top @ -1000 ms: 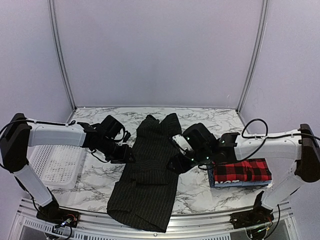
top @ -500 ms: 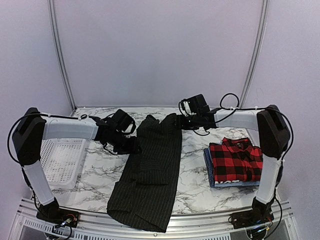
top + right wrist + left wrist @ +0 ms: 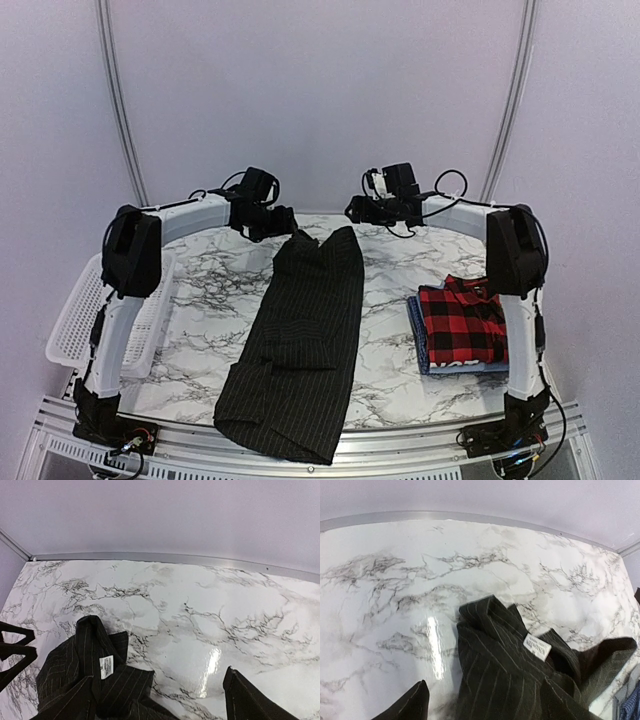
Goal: Fold and stack the long sleeve shirts
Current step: Flatten out the crumpled shirt at the center of the board.
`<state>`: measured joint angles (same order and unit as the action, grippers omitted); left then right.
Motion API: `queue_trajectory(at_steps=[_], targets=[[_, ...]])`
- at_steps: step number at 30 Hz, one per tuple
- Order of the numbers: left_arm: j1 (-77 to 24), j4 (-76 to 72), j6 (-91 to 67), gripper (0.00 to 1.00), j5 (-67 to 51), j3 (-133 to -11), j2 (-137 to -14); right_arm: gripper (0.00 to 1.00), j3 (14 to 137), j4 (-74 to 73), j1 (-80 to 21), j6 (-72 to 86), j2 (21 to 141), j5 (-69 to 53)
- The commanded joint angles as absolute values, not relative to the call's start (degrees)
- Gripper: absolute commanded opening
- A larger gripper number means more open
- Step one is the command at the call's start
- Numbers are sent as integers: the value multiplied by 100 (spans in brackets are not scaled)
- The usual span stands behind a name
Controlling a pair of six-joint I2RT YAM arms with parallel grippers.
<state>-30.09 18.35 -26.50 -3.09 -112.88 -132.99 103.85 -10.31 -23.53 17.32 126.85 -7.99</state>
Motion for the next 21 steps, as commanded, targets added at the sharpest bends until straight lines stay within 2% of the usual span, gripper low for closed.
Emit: queue_trajectory(at_steps=[1, 5, 9, 12, 17, 19, 21], targets=[[-2900, 2412, -2420, 79, -334, -12856, -14359, 79, 11317, -1595, -2292, 1653, 13397, -1332], [-2867, 2415, -2382, 84, -544, -13513, -14985, 78, 11355, -1678, -2354, 1628, 13641, -1506], [-2873, 2353, -2448, 84, -794, -13643, -15303, 76, 11037, -1620, -2503, 1589, 13664, -1532], [-2878, 2271, -2523, 80, -978, -13617, -15397, 71, 10743, -1607, -2713, 1503, 13608, -1287], [-2931, 2147, -2586, 61, -1112, -13547, -15398, 56, 10354, -1485, -2917, 1520, 13535, -895], [-2937, 2107, -2625, 50, -1154, -13535, -15394, 42, 10382, -1532, -2951, 1529, 13602, -791], [-2940, 2091, -2644, 32, -1194, -13527, -15367, 25, 10396, -1543, -2974, 1530, 13614, -700]])
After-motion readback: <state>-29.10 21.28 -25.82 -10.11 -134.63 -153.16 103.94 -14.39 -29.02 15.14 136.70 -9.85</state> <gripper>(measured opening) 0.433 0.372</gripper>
